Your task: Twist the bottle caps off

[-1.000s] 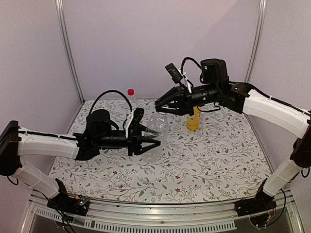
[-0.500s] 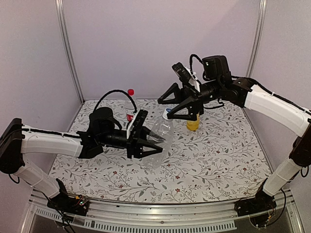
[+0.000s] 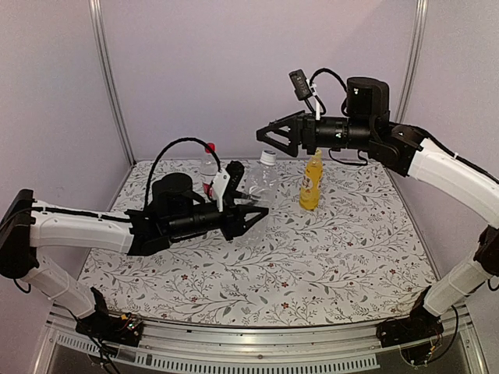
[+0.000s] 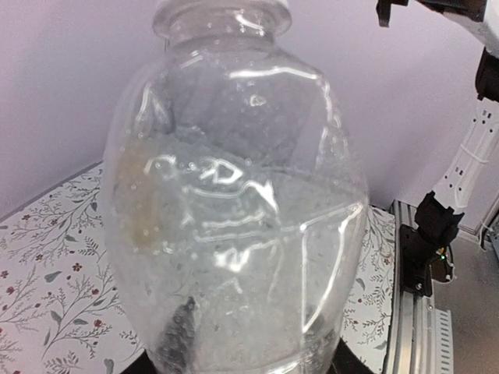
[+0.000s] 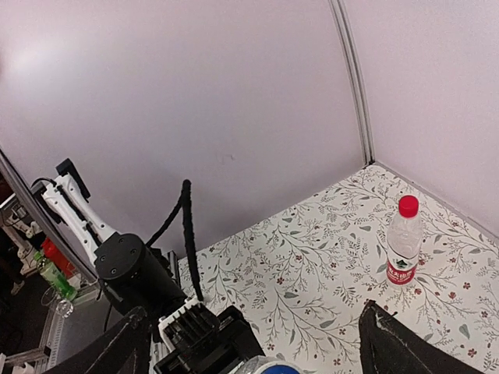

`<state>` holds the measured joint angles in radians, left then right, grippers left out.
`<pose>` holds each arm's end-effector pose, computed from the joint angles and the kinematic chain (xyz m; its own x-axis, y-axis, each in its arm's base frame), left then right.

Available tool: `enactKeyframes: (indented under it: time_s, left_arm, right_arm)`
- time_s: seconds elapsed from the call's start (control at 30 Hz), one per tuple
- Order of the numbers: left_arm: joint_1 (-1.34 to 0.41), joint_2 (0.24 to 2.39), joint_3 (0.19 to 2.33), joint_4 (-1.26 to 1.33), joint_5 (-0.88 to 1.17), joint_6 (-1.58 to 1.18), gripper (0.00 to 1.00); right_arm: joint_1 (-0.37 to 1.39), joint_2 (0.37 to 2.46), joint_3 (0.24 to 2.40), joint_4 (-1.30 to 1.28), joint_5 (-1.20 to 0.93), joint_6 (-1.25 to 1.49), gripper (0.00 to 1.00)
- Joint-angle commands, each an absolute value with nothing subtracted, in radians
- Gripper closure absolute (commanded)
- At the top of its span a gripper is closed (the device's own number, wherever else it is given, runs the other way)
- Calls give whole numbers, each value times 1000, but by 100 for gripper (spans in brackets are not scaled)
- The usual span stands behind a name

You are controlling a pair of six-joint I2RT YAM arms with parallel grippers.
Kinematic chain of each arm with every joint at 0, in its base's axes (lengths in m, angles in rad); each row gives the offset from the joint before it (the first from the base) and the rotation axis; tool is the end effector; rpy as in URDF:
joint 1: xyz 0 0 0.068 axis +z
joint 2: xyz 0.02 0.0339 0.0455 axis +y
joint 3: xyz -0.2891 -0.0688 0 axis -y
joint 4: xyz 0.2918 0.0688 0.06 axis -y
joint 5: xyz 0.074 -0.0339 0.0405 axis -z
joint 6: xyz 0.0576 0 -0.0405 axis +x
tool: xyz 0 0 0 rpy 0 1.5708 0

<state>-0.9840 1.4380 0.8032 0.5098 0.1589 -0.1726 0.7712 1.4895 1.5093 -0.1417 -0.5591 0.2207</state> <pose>0.2040 -0.3232 0.2590 -0.2242 0.0308 -0.9741 0.8838 0.4276 -0.1898 0.2720 0.3070 0.4525 -0.2971 -0.0300 -0.9544 -0.9258 0.2536 0.2802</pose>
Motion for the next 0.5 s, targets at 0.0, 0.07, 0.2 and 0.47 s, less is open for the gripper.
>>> enactKeyframes:
  time_s: [0.0, 0.07, 0.2, 0.47]
  left_arm:
    - [-1042, 1432, 851, 476, -97, -132, 64]
    - [-1063, 1437, 856, 475, -166, -116, 64]
    - [-1082, 1440, 860, 471, -212, -91, 64]
    - [-1088, 1451, 875, 456, -241, -71, 65]
  right_arm:
    - [790, 1530, 1542, -142, -404, 303, 9]
    - [799, 1546, 1542, -146, -395, 305, 10]
    - [811, 1555, 1531, -148, -391, 295, 16]
    - [811, 1555, 1500, -131, -452, 282, 31]
